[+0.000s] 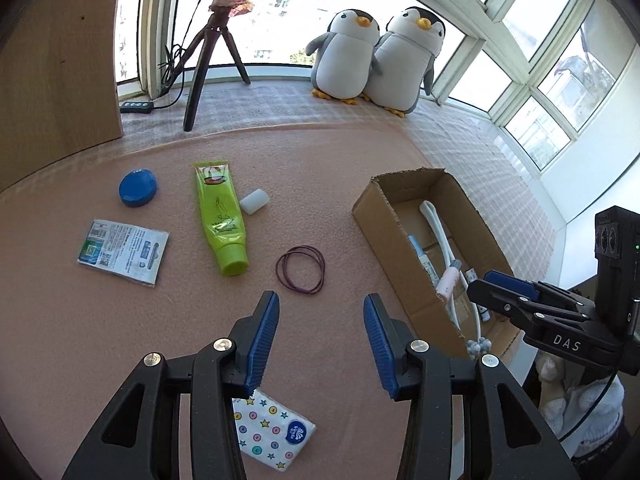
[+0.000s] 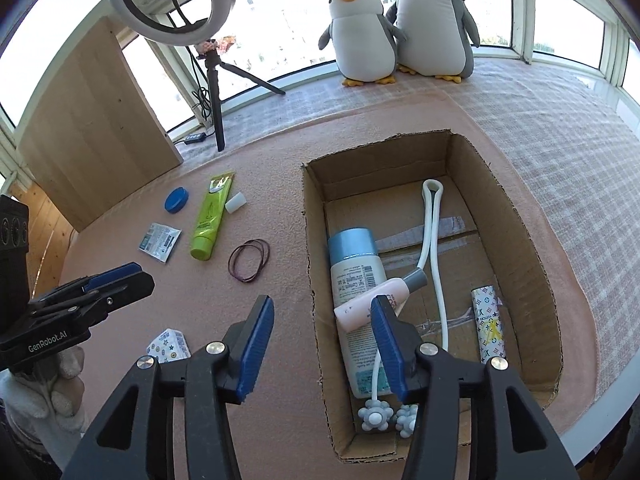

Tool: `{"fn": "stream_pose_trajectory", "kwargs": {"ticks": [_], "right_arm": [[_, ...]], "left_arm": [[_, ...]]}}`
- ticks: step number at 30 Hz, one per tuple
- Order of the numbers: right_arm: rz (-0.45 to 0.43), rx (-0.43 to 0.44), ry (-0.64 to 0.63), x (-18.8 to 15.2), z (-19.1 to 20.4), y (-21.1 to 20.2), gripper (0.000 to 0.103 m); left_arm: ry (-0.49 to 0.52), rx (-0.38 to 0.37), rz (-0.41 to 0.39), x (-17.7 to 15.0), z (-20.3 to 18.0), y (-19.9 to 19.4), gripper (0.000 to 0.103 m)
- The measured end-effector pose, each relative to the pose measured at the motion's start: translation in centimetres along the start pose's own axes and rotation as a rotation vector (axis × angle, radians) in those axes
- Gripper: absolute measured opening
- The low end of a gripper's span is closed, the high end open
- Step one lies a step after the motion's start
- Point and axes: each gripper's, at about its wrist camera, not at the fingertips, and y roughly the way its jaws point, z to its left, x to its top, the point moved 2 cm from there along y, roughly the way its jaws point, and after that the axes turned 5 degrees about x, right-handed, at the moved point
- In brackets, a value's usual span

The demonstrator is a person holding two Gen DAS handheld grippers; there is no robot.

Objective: Organize objects
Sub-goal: 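Move the right tool toward the green tube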

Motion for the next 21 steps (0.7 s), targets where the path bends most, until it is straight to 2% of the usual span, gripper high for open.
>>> {"fn": "stream_pose_trajectory", "kwargs": {"ticks": [6,9,11,15,21], "right_arm": [[-0.006,0.041,-0.069,2.6,3.6,1.3,0.047],[0.003,0.052,-0.089,3.9,4.6,2.8,0.049],[0.025,0.063,-0.081,4.7,5.1,4.2,0.049],[0.08,0.099,-0.069,5.7,6.2,7.2,0.049],[0.178,0.177,-0.022,6.3,7.4,11.8,0.049]], "left_arm": [[-0.034,0.076,-0.07,3.6,4.7,-3.0,0.047],[-0.026,0.116,-0.107,5.4,6.6,-3.4,0.047],[-0.039,0.162,-0.105,6.3,8.2,-2.7,0.047],[-0.065,0.136,-0.053,6.4,10.0,0.1,0.047],[-0.066,0.056,0.034,4.6,9.5,5.0,0.047]]}}
